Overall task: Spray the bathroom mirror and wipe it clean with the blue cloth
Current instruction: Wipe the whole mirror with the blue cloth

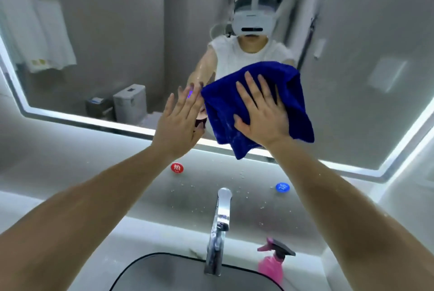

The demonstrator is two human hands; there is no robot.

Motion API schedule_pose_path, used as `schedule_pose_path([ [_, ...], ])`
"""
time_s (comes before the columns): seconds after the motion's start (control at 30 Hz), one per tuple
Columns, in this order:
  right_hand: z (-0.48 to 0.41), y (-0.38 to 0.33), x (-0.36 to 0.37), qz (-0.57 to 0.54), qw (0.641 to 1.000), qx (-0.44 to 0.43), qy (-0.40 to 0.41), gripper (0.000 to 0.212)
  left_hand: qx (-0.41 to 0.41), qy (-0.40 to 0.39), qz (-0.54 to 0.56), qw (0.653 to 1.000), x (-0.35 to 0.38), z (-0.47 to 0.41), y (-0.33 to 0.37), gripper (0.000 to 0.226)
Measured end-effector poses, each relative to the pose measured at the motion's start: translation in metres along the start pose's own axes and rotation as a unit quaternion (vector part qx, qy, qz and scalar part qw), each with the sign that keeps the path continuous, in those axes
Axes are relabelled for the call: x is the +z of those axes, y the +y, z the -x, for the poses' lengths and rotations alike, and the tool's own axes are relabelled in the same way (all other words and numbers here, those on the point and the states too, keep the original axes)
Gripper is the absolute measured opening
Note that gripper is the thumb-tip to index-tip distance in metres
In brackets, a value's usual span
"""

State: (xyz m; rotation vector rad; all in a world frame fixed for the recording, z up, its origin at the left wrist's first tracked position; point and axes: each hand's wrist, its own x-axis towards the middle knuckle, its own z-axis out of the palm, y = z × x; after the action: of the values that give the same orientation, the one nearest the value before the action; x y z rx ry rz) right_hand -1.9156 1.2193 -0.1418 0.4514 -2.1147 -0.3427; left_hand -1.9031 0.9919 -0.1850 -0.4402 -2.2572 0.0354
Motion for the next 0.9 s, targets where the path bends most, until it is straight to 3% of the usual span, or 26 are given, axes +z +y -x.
schedule_pose_path([
  [0.3, 0.078, -0.035, 0.046, -0.028, 0.999, -0.020, -0.041, 0.065, 0.043, -0.040, 0.042, 0.997, 0.049, 0.065, 0.016, 0.058],
  [0.6, 0.085, -0.016, 0.043, 0.052, 0.985, -0.155, -0.058, 0.070, 0.179, -0.030, 0.021, 0.983, 0.054, 0.068, 0.006, 0.058],
  [0.7, 0.064, 0.007, 0.019, 0.054, 0.989, -0.127, -0.045, 0.074, 0.195, 0.004, 0.017, 0.981, 0.043, 0.045, 0.009, 0.064],
  [0.9, -0.001, 0.072, -0.040, 0.056, 0.997, -0.049, -0.019, 0.066, 0.132, 0.053, 0.055, 0.988, -0.010, -0.033, 0.025, 0.068],
])
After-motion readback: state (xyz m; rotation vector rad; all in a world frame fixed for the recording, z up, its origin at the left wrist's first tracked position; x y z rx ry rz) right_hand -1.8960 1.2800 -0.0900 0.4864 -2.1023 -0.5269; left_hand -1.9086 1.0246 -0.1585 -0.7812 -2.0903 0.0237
